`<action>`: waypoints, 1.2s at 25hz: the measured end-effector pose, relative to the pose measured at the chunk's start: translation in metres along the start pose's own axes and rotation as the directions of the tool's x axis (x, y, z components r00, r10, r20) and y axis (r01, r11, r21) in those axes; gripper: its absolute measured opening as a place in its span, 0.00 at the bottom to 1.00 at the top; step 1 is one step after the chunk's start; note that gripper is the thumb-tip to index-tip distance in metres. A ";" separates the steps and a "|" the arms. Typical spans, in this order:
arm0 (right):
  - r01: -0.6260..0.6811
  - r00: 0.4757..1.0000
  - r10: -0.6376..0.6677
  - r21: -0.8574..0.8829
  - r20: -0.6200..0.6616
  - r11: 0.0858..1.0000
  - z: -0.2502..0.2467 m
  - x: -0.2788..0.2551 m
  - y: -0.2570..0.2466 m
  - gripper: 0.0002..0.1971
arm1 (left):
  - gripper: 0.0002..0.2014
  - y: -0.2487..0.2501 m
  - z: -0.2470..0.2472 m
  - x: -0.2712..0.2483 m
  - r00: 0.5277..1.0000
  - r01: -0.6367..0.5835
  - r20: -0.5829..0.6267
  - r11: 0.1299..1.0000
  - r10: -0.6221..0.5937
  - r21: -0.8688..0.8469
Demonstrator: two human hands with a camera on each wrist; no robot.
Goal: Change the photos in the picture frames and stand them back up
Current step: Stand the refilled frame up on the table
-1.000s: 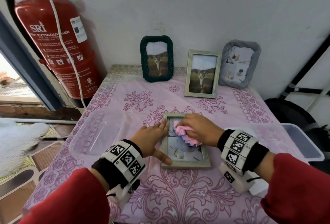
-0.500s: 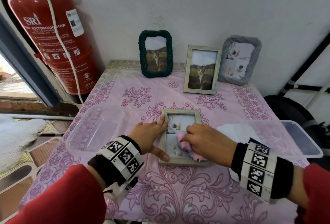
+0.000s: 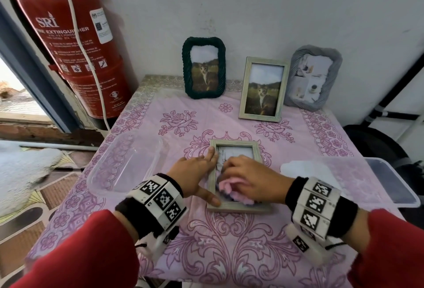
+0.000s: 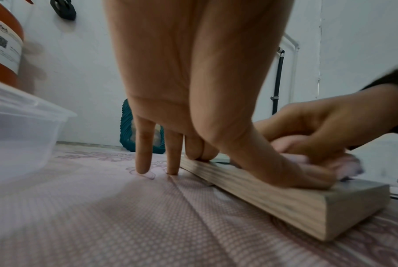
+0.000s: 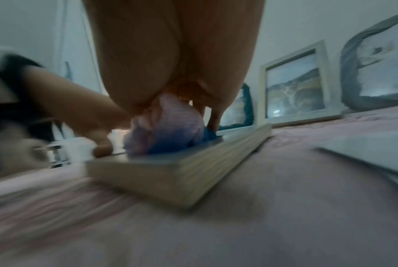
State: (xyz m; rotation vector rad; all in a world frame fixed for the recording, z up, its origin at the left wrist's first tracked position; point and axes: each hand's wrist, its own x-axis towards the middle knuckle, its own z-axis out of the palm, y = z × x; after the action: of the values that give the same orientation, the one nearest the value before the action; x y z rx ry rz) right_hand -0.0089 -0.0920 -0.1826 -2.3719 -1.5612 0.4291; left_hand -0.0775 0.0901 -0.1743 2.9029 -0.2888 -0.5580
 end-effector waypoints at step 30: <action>-0.121 0.991 0.131 -0.249 0.027 0.961 -0.012 -0.001 0.005 0.16 | 0.57 0.006 -0.007 0.000 0.998 0.018 0.055 0.997 -0.022 0.077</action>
State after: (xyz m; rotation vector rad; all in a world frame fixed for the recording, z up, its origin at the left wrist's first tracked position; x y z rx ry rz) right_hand -0.0001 -0.0959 -0.1738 -2.6779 -1.5685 0.3301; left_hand -0.0755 0.0855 -0.1665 2.9700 -0.2952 -0.6460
